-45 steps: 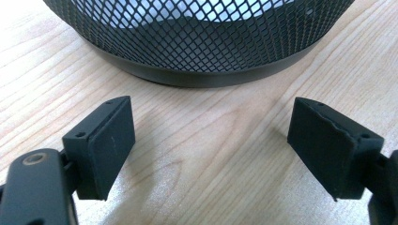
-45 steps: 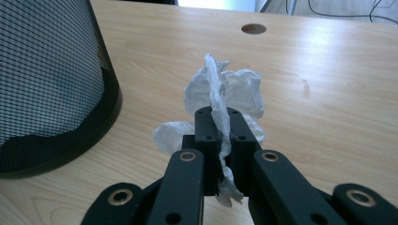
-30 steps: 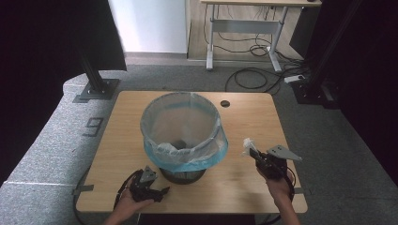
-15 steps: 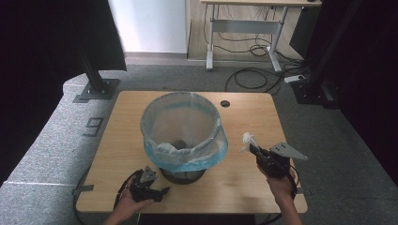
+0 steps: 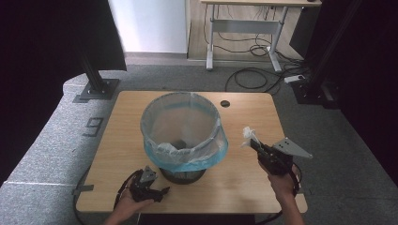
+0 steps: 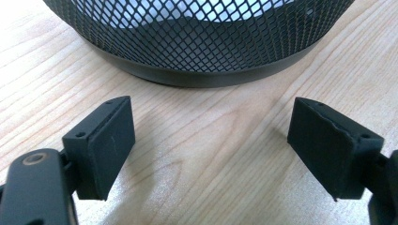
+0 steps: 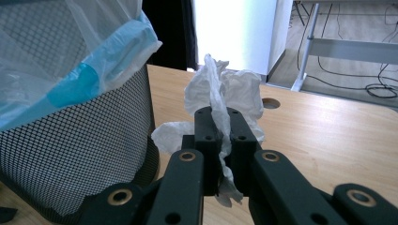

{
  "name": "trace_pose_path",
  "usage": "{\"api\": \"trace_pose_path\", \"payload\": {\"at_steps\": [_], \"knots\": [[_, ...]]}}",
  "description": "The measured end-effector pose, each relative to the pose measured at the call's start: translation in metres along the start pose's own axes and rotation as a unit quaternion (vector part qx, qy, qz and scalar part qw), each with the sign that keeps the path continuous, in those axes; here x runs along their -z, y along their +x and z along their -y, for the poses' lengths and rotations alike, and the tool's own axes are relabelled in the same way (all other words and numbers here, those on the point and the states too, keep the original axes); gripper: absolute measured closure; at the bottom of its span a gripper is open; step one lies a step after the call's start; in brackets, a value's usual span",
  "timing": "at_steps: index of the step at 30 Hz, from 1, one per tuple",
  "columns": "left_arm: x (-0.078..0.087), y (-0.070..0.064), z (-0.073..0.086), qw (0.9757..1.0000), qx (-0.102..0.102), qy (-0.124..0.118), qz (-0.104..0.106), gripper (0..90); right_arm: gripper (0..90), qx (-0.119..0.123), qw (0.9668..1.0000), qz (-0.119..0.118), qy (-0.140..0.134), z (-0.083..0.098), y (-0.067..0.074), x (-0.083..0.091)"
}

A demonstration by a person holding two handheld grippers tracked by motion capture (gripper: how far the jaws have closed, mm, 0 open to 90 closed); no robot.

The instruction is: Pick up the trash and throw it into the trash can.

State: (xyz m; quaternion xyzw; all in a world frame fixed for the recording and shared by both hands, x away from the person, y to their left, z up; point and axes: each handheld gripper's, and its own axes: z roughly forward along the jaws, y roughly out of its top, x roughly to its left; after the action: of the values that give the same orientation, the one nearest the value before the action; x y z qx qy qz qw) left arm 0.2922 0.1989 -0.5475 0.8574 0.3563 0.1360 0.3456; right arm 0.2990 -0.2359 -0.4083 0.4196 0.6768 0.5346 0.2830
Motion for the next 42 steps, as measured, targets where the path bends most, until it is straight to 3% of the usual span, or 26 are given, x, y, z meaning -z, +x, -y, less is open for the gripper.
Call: {"api": "trace_pose_path", "payload": {"at_steps": [25, 42], "knots": [[0.0, 0.0, 0.0, 1.0, 0.001, -0.001, 0.001, 15.1, 85.5, 0.0, 0.9993, -0.013, -0.036, -0.023, 0.007, 0.006], [0.0, 0.0, 0.0, 1.0, 0.001, -0.001, 0.0, 15.2, 85.5, 0.005, 0.9988, -0.016, -0.046, -0.038, 0.009, 0.007]]}}
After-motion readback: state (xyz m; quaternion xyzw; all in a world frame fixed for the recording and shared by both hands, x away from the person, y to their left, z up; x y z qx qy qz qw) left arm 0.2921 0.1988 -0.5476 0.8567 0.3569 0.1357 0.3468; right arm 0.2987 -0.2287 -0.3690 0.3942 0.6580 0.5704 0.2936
